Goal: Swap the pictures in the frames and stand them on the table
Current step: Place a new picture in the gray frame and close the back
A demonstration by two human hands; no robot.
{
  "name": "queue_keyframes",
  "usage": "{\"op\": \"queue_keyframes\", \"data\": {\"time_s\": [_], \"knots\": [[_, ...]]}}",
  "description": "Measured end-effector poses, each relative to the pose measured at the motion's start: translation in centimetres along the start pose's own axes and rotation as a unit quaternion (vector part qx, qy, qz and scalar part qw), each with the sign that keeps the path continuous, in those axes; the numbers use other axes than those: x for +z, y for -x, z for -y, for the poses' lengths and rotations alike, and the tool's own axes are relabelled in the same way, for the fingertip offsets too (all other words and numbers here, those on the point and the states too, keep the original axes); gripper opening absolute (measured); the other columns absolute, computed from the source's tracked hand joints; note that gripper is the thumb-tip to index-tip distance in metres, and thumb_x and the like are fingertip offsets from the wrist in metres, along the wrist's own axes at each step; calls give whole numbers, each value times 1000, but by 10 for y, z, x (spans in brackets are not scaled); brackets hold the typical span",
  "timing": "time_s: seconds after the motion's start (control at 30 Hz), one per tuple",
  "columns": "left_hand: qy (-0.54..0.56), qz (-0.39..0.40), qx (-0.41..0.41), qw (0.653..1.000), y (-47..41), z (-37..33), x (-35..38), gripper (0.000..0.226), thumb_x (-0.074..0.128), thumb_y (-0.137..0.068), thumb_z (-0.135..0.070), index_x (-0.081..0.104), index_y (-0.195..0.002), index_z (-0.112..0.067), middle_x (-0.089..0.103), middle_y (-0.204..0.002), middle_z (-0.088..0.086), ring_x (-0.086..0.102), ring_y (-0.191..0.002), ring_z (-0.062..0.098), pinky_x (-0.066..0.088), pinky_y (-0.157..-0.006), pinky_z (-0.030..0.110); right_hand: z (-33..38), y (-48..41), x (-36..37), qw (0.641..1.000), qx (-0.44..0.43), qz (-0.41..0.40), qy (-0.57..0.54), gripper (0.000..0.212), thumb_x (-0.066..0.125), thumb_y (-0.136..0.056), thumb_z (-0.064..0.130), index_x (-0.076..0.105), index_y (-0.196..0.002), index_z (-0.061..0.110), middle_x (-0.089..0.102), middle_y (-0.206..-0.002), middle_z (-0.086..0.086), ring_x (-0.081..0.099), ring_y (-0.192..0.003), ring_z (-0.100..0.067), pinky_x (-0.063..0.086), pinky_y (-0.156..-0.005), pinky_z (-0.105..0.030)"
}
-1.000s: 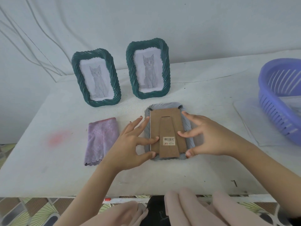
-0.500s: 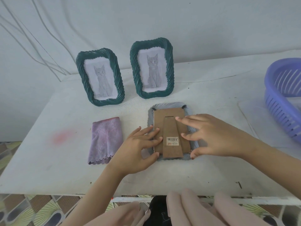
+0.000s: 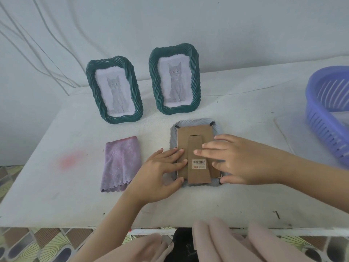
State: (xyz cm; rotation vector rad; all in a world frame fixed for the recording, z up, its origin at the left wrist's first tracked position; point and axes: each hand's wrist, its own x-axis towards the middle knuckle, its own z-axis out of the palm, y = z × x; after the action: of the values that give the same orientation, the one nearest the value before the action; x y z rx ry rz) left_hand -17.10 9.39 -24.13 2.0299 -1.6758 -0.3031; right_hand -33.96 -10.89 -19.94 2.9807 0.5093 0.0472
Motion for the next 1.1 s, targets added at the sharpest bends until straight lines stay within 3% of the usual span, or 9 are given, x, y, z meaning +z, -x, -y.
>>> {"op": "queue_keyframes", "data": {"time_s": [0.17, 0.37, 0.6, 0.7, 0.8, 0.9, 1.0, 1.07, 1.1], "knots": [[11, -7, -3, 1000, 0, 0, 1, 49, 53, -77, -43, 59, -123, -27, 44, -140, -9, 30, -134, 0, 23, -112, 35, 9, 5, 12, 999, 6, -39, -27, 35, 48, -81, 32, 72, -77, 8, 51, -138, 0, 42, -119, -15, 29, -103, -32], [17, -16, -5, 1000, 0, -1, 3, 48, 53, -78, -41, 60, -123, -24, 44, -139, -10, 29, -134, -1, 21, -111, 33, 25, 14, 30, 967, 133, -154, -155, 22, 56, -81, 19, 71, -81, 3, 52, -136, 0, 49, -121, -18, 44, -95, -34], [28, -45, -10, 999, -1, -1, 7, 44, 48, -80, -34, 63, -119, -21, 45, -134, -12, 32, -132, -1, 24, -110, 33, 43, 16, 40, 924, 233, -209, -219, 28, 53, -82, 21, 73, -95, 7, 46, -140, -4, 45, -125, -18, 39, -99, -33], [70, -45, -28, 996, -1, -3, 8, 44, 49, -80, -37, 62, -119, -22, 45, -134, -14, 30, -133, -4, 20, -111, 29, 45, 16, 38, 892, 308, -199, -265, 34, 51, -83, 36, 71, -105, 19, 35, -148, -4, 32, -135, -16, 29, -108, -29], [136, -59, -76, 986, -4, -9, 7, 43, 47, -80, -43, 64, -116, -26, 49, -131, -14, 33, -131, -7, 20, -112, 25, 54, 10, 25, 800, 421, -194, -380, 44, 50, -84, 46, 55, -126, 32, 36, -143, 11, 25, -137, -5, 20, -107, -19], [121, -86, -90, 985, -10, -19, 3, 48, 44, -81, -46, 65, -116, -20, 62, -117, -13, 47, -116, -4, 36, -103, 23, 59, 4, 18, 675, 465, -239, -521, 40, 53, -92, 29, 44, -131, 31, 48, -129, 16, 41, -124, 2, 30, -94, -6], [51, -109, -103, 987, -20, -39, -8, 48, 42, -84, -49, 64, -116, -20, 68, -91, -10, 58, -93, 10, 45, -83, 31, 51, -2, 11, 508, 480, -312, -644, 29, 46, -94, 32, 49, -122, 30, 61, -121, 3, 52, -117, -7, 36, -98, -21], [27, -104, -140, 984, -33, -58, -15, 47, 41, -83, -50, 66, -110, -22, 71, -90, 1, 62, -89, 21, 48, -77, 35, 42, -5, 6, 378, 457, -352, -724, 30, 38, -95, 32, 51, -121, 23, 66, -116, -6, 56, -115, -17, 37, -101, -32], [-5, -92, -157, 983, -41, -68, -18, 50, 37, -81, -55, 67, -104, -21, 69, -87, 3, 62, -86, 23, 48, -74, 35, 39, -6, 2, 336, 445, -362, -747, 32, 35, -96, 32, 53, -120, 21, 67, -113, -8, 57, -113, -21, 38, -102, -36]]}}
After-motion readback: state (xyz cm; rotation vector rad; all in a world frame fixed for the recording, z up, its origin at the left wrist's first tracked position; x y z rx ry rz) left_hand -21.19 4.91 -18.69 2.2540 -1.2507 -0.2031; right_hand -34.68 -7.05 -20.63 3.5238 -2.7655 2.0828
